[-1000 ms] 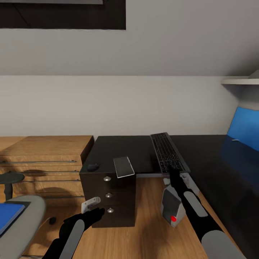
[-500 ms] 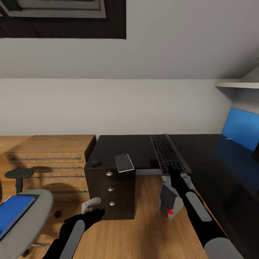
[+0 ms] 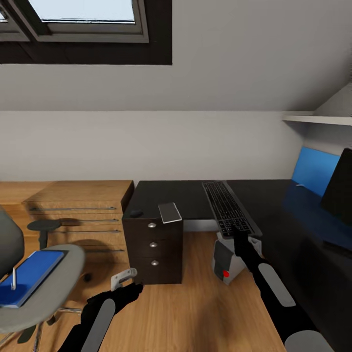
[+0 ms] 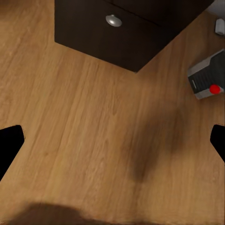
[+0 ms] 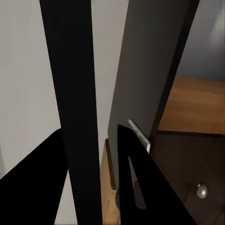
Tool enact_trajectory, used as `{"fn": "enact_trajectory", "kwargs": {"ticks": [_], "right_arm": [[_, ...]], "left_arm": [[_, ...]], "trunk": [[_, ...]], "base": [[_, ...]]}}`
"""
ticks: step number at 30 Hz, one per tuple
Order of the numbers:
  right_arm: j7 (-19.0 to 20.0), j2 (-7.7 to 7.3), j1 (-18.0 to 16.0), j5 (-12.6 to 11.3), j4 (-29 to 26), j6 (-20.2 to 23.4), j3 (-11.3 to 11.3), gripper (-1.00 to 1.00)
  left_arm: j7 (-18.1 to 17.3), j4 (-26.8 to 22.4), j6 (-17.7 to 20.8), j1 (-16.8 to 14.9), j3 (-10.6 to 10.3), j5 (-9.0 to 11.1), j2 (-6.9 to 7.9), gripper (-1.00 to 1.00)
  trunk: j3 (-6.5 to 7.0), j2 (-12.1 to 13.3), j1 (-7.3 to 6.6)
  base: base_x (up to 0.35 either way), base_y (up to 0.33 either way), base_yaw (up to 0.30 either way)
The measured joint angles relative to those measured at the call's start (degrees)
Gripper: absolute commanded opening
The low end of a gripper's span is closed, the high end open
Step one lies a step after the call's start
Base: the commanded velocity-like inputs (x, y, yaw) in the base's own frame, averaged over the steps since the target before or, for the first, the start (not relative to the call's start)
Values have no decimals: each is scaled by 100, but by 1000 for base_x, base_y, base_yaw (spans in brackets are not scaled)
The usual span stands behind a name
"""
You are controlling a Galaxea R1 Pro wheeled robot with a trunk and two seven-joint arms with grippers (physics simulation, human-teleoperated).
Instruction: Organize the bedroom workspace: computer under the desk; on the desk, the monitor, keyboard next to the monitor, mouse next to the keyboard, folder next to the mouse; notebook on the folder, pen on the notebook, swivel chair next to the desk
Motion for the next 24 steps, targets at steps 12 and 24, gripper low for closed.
{"fn": "enact_trajectory", "kwargs": {"ticks": [12,24], "right_arm": [[0,-15,1,-42,23,19,-7,-100],[0,-25,9,-50,22,32,-6,-100]], "left_arm": [[20,0,-10,0,0,-9,0,100],[17,1,-11,0,0,-18,0,100]], "trunk": [[216,481,-264],[431,963,-527]], "base": [[-345,-46,0],[-346,-113,0]]}}
